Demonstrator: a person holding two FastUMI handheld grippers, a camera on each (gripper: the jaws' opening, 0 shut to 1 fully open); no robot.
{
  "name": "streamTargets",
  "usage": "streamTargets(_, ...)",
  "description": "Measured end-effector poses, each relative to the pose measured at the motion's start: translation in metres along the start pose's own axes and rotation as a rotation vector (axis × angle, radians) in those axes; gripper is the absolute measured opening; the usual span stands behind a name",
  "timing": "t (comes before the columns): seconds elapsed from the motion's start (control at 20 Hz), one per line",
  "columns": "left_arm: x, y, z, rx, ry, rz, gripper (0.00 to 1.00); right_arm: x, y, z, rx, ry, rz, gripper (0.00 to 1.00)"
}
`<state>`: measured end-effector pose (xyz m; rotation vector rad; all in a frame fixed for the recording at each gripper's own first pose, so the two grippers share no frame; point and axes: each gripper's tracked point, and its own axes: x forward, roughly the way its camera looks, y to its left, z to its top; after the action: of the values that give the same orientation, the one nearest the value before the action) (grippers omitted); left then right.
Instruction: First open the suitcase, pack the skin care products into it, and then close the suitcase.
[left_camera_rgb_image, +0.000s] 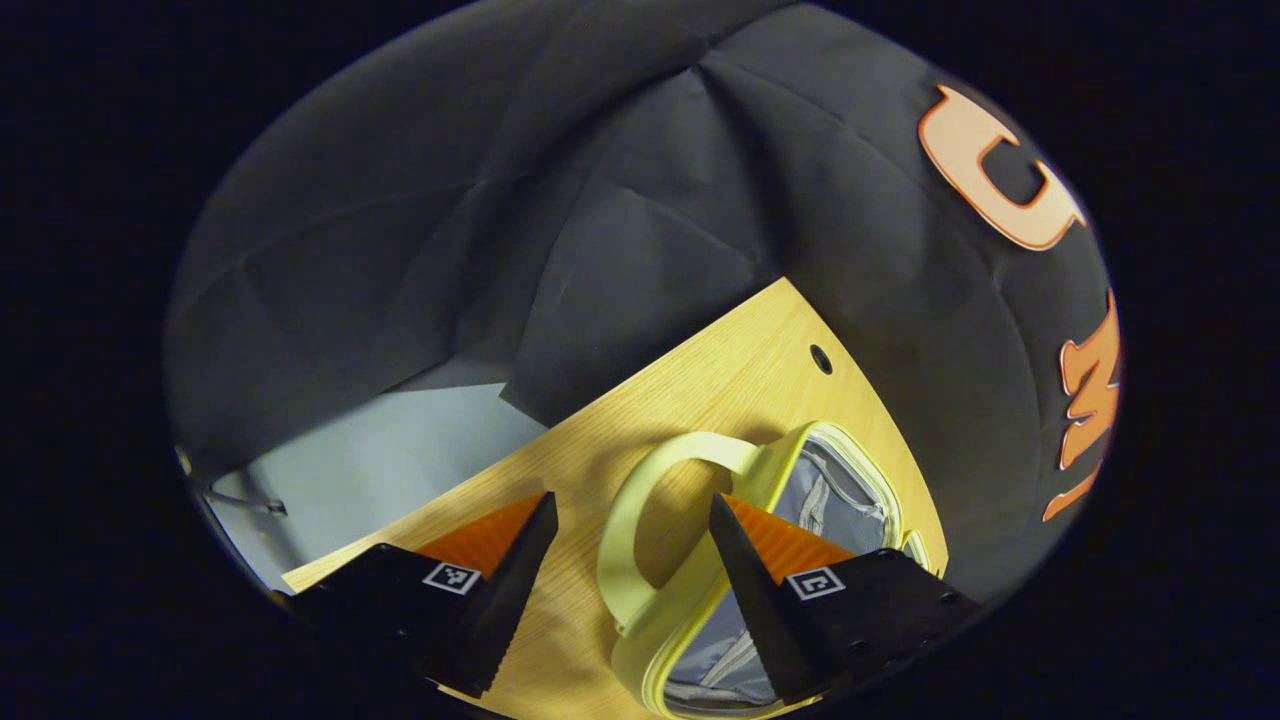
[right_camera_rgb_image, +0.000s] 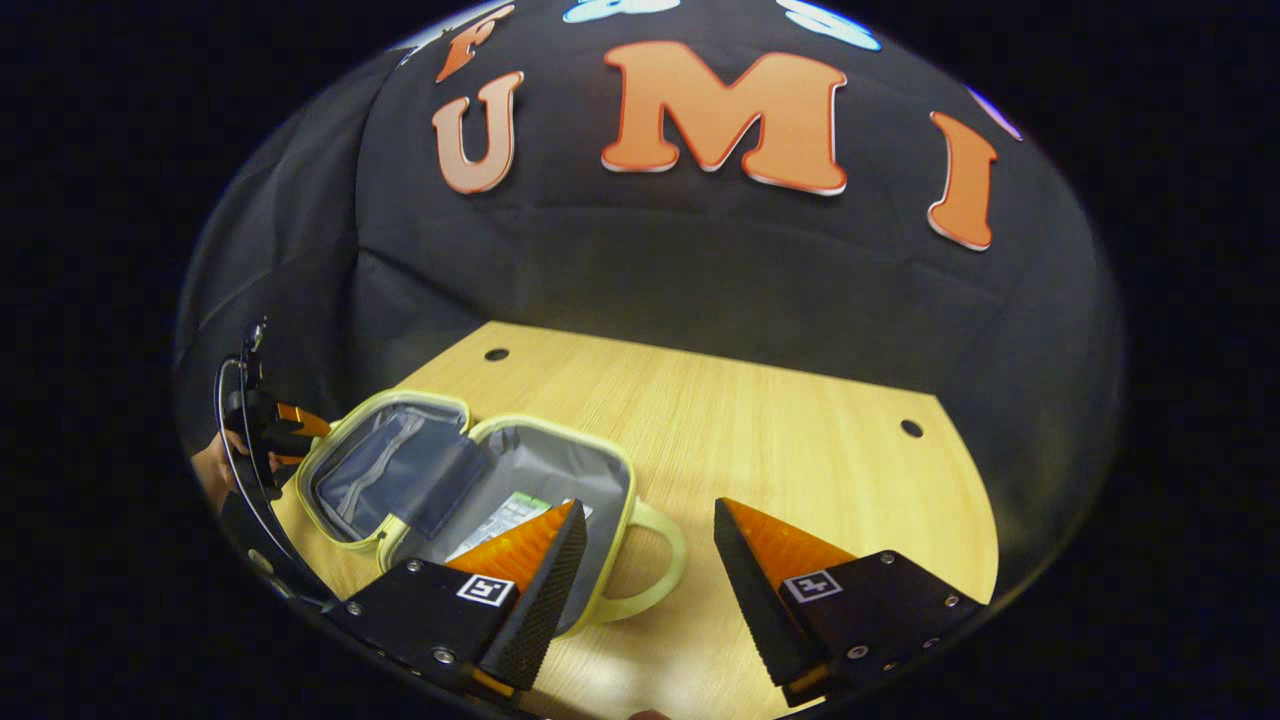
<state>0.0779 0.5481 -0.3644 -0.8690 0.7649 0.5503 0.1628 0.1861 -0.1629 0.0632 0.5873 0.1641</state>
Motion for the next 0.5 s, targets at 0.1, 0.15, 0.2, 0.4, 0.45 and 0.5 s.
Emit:
streamTargets(0.1, 0.008, -0.001, -0.003, -0.009, 0.025, -0.012, 0.84, -0.012, -0.014, 0.017, -0.013, -0.052, -0.032, 0.83)
streamTargets(0.15, 0.013, -0.002, -0.005, -0.004, 0.039, -0.018, 0.82, -0.017, -0.021, 0.024, -0.022, -0.073, -0.049, 0.83)
streamTargets(0.2, 0.017, -0.004, -0.005, 0.001, 0.051, -0.022, 0.63, -0.022, -0.026, 0.029, -0.029, -0.089, -0.061, 0.83)
streamTargets(0.4, 0.017, 0.001, -0.007, 0.036, 0.064, -0.010, 0.20, -0.039, -0.043, 0.046, -0.044, -0.141, -0.096, 0.83)
streamTargets(0.45, 0.014, -0.004, -0.007, 0.046, 0.065, -0.022, 0.15, -0.042, -0.048, 0.048, -0.044, -0.147, -0.104, 0.83)
streamTargets(0.5, 0.008, -0.010, -0.004, 0.074, 0.054, -0.036, 0.10, -0.042, -0.054, 0.047, -0.043, -0.151, -0.113, 0.84)
